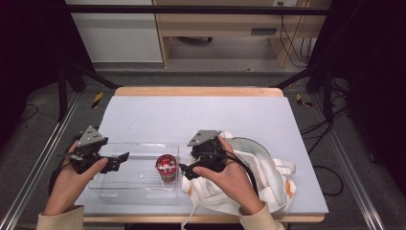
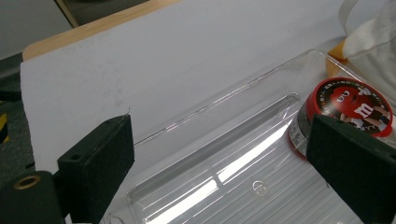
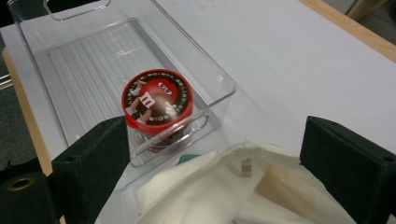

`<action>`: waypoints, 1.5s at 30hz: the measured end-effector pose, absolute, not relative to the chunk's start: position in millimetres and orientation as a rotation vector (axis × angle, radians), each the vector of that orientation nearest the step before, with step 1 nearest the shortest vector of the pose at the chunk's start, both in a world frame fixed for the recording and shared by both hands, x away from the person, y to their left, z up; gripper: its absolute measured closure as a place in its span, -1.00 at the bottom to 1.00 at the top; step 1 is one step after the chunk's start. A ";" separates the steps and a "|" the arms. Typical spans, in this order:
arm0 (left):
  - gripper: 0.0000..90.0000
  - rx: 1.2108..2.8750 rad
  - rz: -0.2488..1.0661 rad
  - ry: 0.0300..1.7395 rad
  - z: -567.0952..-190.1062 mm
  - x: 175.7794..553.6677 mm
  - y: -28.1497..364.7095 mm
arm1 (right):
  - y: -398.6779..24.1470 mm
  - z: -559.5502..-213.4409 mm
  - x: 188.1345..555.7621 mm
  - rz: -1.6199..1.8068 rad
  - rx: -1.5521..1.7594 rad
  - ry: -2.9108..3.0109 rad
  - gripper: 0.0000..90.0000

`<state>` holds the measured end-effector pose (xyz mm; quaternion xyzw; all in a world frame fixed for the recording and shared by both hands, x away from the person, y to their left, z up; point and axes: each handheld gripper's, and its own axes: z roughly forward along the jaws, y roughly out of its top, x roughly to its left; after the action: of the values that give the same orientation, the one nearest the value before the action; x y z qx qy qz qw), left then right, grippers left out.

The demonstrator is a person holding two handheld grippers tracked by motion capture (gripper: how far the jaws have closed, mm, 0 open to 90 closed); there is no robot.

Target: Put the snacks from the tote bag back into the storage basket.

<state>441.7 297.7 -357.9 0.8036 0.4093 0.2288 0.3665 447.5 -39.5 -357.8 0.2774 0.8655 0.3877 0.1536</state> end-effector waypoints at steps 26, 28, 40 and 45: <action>-0.84 2.064 0.583 1.033 -356.1 441.6 295.6 | -152.2 -332.9 447.4 1.083 1.135 2.161 -0.78; -0.84 2.067 0.583 1.034 -355.9 441.5 295.2 | -161.2 -330.9 447.4 1.099 1.184 2.126 -0.77; -0.84 2.068 0.584 1.026 -355.8 441.1 291.9 | -196.3 -331.2 449.2 1.108 1.250 2.072 -0.79; -0.84 2.077 0.580 1.024 -356.7 441.6 291.8 | -212.5 -338.6 451.9 1.073 1.303 2.037 -0.78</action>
<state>441.6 291.8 -356.7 0.8088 0.3988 0.2260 0.3685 451.9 -212.5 -338.6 0.4773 0.7465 0.3931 0.2457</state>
